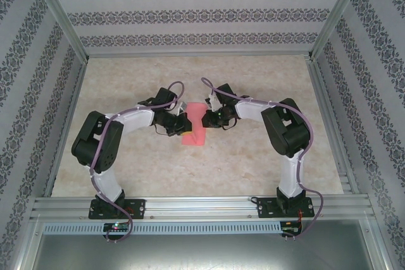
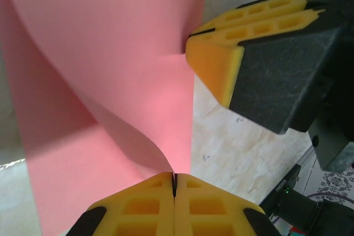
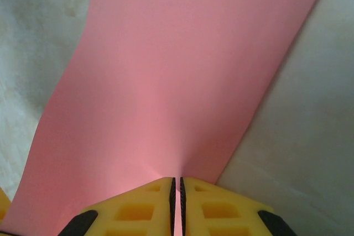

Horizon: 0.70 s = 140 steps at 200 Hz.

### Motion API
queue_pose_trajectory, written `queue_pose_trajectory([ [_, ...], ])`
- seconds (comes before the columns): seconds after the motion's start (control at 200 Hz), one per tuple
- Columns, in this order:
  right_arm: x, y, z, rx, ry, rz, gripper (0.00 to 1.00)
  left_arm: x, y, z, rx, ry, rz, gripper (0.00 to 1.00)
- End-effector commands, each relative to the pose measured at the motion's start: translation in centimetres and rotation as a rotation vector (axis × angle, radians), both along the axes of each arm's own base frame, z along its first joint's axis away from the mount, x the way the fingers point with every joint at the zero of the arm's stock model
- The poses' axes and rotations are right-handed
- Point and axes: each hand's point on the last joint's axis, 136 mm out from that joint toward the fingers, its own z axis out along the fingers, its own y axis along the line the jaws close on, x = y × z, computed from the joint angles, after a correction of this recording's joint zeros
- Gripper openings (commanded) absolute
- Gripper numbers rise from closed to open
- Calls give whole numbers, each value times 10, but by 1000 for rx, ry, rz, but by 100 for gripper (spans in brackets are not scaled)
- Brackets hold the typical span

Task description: Fold a paper plane with a square sheet of paper (pick it up from the middle)

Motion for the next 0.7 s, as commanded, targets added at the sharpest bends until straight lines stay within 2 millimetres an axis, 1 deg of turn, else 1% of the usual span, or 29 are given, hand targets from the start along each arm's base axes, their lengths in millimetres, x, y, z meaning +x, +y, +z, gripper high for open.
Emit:
queue_pose_trajectory([
  [0.0, -2, 1, -3, -3, 0, 24, 13, 1, -10, 0, 4, 1, -42, 7],
  [0.13, -1, 3, 0, 13, -8, 22, 13, 6, -16, -5, 11, 5, -54, 7],
  [0.24, 5, 2, 12, 28, -44, 3, 14, 9, -20, -11, 19, 13, -65, 7],
  [0.375, 13, -8, 24, 23, -80, -32, 16, 13, -22, -14, 22, 11, -71, 7],
  [0.435, 17, -13, 24, 16, -78, -43, 16, 14, -23, -15, 25, 13, -71, 8],
  [0.535, 21, -17, 18, -6, -71, -45, 16, 16, -23, -17, 28, 14, -73, 7],
  [0.694, 26, -15, 12, -9, -55, -34, 16, 16, -23, -21, 31, 19, -72, 7],
])
